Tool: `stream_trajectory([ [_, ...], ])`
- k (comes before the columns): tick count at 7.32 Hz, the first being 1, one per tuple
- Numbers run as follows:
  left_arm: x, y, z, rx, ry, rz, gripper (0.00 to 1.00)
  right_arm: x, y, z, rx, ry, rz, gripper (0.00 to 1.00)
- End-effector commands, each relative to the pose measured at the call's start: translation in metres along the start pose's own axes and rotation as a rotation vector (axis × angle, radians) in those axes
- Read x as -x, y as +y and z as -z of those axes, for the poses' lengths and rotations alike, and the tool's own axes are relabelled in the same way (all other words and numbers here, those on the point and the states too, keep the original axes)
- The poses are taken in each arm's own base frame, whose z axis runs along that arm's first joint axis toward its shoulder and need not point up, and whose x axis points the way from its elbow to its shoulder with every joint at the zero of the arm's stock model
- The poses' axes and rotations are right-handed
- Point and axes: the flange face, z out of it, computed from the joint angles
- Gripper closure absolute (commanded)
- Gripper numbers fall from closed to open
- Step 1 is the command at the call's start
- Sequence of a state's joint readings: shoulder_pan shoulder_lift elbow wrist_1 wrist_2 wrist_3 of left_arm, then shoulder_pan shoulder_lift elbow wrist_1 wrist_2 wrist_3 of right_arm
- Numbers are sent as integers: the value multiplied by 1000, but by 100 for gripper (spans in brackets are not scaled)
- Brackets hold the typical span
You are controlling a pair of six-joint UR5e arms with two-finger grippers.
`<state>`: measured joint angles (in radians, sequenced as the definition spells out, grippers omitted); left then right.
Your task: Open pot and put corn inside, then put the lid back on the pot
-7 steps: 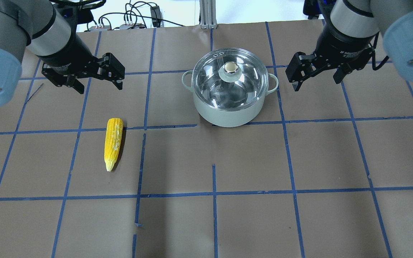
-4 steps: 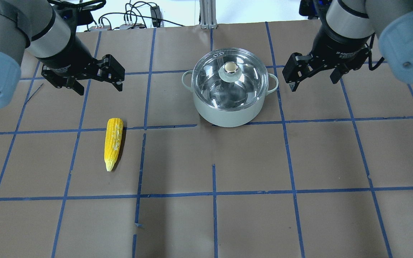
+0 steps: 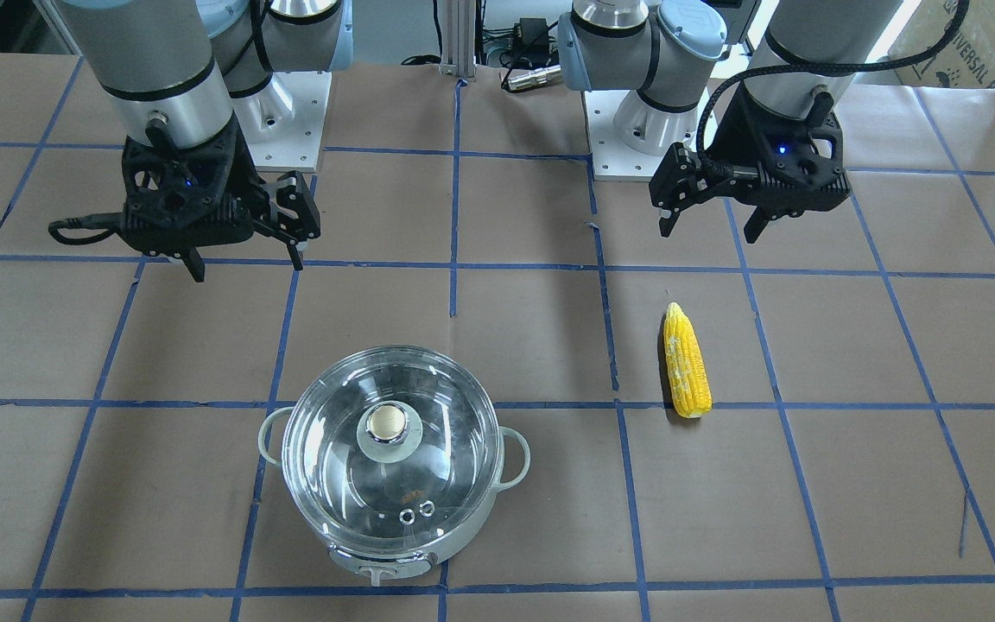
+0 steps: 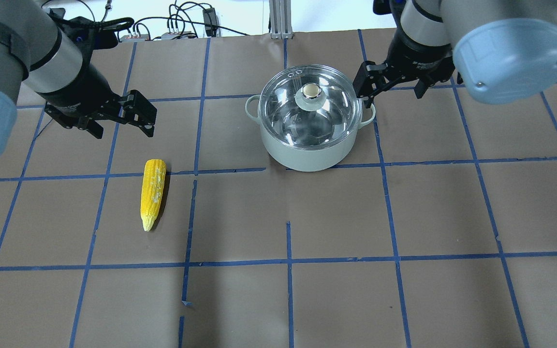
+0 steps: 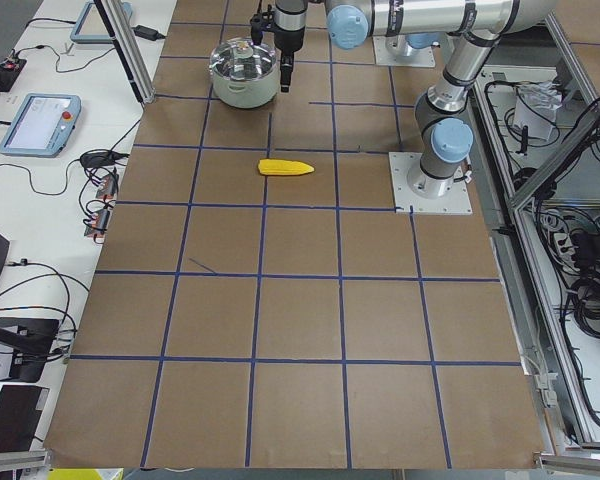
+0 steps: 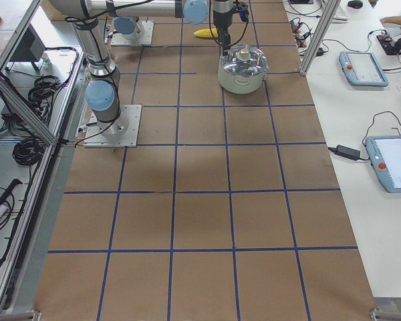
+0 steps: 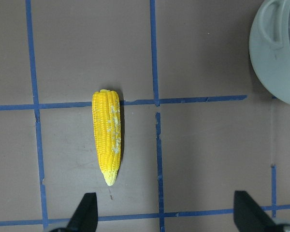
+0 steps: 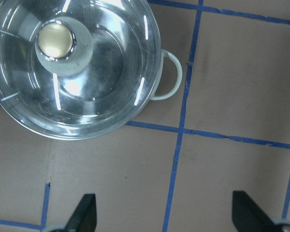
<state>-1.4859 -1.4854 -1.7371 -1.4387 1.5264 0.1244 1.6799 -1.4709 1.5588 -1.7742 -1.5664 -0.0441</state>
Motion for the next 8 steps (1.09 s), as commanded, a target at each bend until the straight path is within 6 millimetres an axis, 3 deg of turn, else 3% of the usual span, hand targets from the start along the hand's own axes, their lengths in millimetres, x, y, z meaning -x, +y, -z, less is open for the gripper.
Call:
stream_trajectory([
  [1,26,13,-46,54,-1,8,0,49,-45,-29,-18,-8,-19,1],
  [3,43,19,-108,-29,-17,-23,0,88,-82,-74,-16,54,47,3],
  [4,46,17,-127,-56,-24,-37,0,98,-97,-88,-15,55,61,3],
  [7,59,-4,-170,-41,-23,-35,0,100,-105,-104,-1,56,64,8],
  [8,61,-10,-185,-18,-17,-35,0,100,-105,-103,-4,54,64,18],
])
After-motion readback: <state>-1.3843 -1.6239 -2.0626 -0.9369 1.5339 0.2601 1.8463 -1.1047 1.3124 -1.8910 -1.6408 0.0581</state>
